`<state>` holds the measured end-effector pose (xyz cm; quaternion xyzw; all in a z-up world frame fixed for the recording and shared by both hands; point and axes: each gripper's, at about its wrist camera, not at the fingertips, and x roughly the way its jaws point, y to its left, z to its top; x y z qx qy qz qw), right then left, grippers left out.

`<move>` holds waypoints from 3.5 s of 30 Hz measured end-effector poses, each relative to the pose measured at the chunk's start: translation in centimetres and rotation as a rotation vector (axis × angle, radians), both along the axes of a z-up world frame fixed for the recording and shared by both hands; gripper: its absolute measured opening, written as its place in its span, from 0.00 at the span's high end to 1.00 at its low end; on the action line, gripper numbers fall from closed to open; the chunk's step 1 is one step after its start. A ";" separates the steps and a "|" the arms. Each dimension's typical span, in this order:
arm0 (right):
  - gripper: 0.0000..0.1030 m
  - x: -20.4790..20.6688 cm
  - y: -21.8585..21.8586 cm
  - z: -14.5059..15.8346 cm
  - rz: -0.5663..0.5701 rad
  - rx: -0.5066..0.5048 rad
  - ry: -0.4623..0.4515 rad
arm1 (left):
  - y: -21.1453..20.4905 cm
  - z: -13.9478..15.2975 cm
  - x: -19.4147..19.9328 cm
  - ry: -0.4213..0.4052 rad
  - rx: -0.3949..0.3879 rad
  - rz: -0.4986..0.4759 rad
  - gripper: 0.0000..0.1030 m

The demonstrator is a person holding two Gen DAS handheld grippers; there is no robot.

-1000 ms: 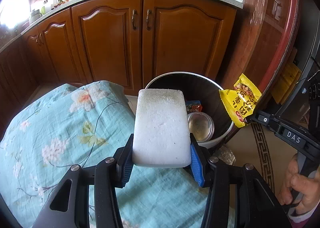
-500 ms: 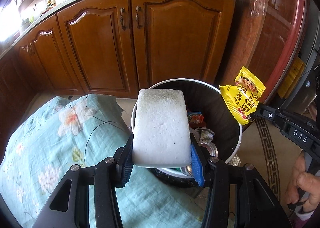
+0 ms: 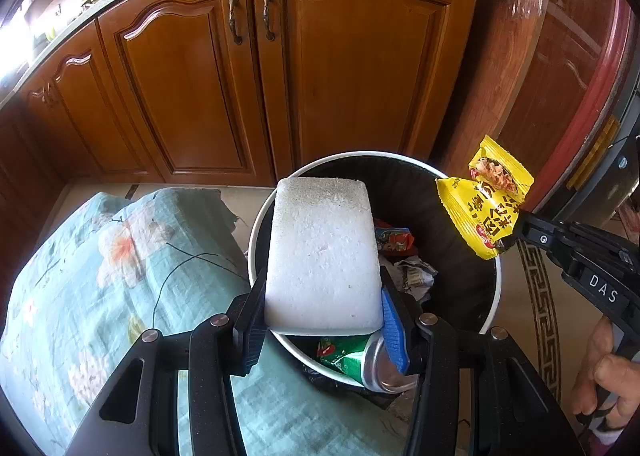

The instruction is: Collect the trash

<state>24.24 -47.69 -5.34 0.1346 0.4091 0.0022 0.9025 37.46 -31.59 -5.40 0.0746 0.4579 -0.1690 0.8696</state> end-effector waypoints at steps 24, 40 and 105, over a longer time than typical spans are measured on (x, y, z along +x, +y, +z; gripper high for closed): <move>0.94 2.5 0.4 -1.4 0.018 -0.020 0.066 | -2.2 -0.8 1.6 0.057 0.022 -0.053 0.52; 0.67 1.7 0.3 -0.6 0.010 0.022 0.026 | -0.6 1.2 -0.3 0.009 0.015 -0.013 0.31; 0.00 -15.5 17.3 3.9 0.070 -0.184 -0.420 | 16.3 2.5 -34.5 -0.556 -0.067 0.434 0.01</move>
